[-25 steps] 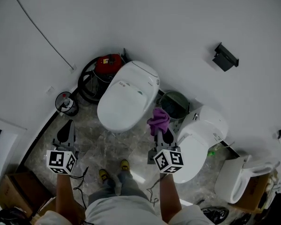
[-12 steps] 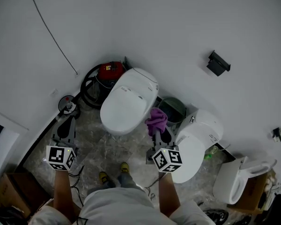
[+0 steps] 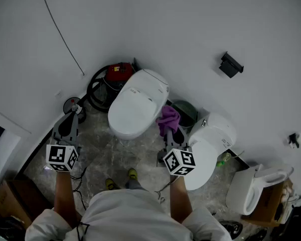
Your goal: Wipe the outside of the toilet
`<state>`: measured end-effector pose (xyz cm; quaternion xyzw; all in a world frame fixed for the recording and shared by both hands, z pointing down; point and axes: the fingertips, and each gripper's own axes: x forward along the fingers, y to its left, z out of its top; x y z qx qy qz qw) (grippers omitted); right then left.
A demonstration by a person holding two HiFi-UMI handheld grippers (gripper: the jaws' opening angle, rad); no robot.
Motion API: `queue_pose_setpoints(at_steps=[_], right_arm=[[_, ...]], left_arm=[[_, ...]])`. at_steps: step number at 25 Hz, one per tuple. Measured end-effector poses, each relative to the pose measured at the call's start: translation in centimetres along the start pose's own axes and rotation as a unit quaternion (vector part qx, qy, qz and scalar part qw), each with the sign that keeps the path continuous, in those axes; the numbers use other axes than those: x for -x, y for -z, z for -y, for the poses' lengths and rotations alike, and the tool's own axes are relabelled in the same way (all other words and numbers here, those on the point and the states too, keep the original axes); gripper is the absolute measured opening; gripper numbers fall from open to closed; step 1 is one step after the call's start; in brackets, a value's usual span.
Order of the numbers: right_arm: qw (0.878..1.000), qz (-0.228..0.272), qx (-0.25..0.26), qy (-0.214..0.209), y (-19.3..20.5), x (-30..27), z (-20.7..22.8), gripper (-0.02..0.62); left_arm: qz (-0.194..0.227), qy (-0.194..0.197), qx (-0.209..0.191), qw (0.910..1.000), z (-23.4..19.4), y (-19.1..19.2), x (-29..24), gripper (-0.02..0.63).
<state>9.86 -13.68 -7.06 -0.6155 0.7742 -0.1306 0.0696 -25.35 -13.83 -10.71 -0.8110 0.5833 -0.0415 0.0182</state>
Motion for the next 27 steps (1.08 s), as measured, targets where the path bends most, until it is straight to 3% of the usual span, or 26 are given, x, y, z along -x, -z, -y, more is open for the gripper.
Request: queue_pose_setpoints(at_steps=[27], right_arm=[[0.999, 0.013, 0.011, 0.035, 1.1, 5.4, -3.2, 0.064]], left_arm=[[0.019, 0.042, 0.002, 0.9989, 0.7, 0.6, 4.0, 0.017]])
